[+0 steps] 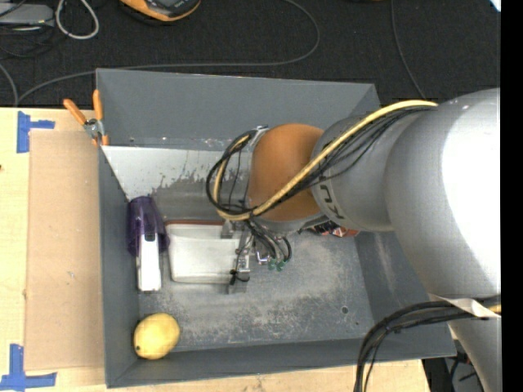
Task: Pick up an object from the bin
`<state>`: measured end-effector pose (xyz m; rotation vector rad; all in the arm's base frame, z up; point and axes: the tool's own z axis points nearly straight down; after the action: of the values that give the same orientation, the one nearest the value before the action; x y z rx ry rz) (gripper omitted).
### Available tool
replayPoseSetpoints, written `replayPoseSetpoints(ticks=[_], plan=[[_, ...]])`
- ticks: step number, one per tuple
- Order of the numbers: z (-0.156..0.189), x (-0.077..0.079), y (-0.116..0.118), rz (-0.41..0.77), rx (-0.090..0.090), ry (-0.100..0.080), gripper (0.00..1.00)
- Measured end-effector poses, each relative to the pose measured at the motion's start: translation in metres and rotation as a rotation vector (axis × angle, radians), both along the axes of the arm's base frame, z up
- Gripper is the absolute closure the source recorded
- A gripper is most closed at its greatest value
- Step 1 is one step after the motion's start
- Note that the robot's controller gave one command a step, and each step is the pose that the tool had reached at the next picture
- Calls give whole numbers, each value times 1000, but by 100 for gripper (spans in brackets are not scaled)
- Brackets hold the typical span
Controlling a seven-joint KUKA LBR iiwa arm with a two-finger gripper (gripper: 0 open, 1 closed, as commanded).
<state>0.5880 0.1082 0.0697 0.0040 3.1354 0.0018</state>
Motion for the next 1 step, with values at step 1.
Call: replayPoseSetpoints(ticks=[1], plan=[[26,-9,-11,5,-2,13,0]])
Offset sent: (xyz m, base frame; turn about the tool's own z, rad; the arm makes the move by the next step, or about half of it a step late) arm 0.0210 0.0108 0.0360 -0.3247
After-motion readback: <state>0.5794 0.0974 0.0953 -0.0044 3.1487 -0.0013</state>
